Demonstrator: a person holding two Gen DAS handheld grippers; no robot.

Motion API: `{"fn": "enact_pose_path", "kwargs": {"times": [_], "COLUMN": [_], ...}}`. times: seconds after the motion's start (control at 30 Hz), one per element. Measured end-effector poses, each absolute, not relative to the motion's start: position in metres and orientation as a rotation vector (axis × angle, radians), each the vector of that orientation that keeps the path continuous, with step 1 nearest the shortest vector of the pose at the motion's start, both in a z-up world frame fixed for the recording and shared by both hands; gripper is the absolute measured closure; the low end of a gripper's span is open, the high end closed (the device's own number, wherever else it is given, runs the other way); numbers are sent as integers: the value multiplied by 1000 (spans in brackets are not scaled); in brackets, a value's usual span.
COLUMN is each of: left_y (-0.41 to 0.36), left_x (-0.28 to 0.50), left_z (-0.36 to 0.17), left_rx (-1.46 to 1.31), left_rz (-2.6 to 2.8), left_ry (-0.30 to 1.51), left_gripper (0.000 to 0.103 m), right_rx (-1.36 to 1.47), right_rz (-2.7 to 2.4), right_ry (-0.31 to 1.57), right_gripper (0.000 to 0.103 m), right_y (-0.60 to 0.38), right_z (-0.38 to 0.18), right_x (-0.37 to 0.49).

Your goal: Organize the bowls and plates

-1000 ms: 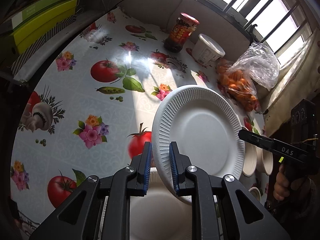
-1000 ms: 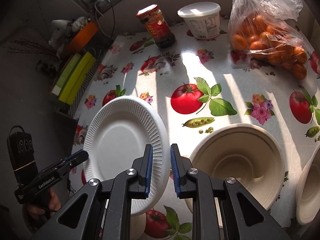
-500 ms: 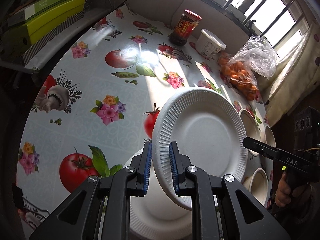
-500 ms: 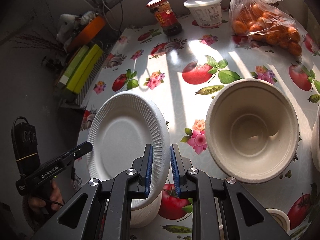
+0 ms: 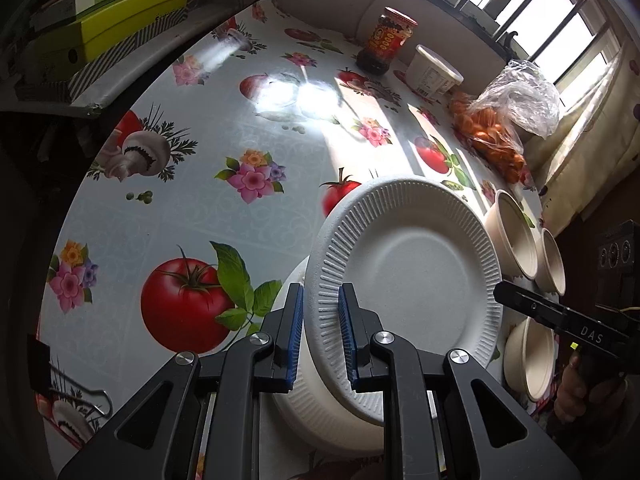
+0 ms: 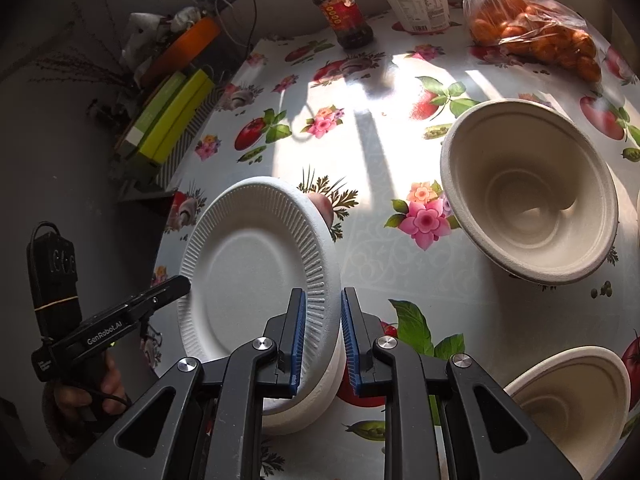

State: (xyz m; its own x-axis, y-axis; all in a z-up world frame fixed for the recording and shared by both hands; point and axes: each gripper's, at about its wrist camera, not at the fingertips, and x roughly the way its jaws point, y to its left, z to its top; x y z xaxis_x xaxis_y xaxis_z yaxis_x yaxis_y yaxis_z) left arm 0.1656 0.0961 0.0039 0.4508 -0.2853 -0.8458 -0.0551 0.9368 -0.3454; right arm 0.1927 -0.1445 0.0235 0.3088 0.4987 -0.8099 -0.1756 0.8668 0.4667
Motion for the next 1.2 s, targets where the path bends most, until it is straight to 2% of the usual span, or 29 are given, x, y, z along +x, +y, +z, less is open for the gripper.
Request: {"fn": "enact_pose_path", "kwargs": {"times": [1.2], "left_y": [101], "left_x": [145], "left_z": [-19], "left_rx": [-335], "left_rz": [-137], "left_ry": [1135], "left_gripper": [84], "right_rx": [253], "right_rz": [412], "right_ry": [1218], "right_gripper": [84], "right_y": [-128], "right_z": [-6], "right_x": [164]}}
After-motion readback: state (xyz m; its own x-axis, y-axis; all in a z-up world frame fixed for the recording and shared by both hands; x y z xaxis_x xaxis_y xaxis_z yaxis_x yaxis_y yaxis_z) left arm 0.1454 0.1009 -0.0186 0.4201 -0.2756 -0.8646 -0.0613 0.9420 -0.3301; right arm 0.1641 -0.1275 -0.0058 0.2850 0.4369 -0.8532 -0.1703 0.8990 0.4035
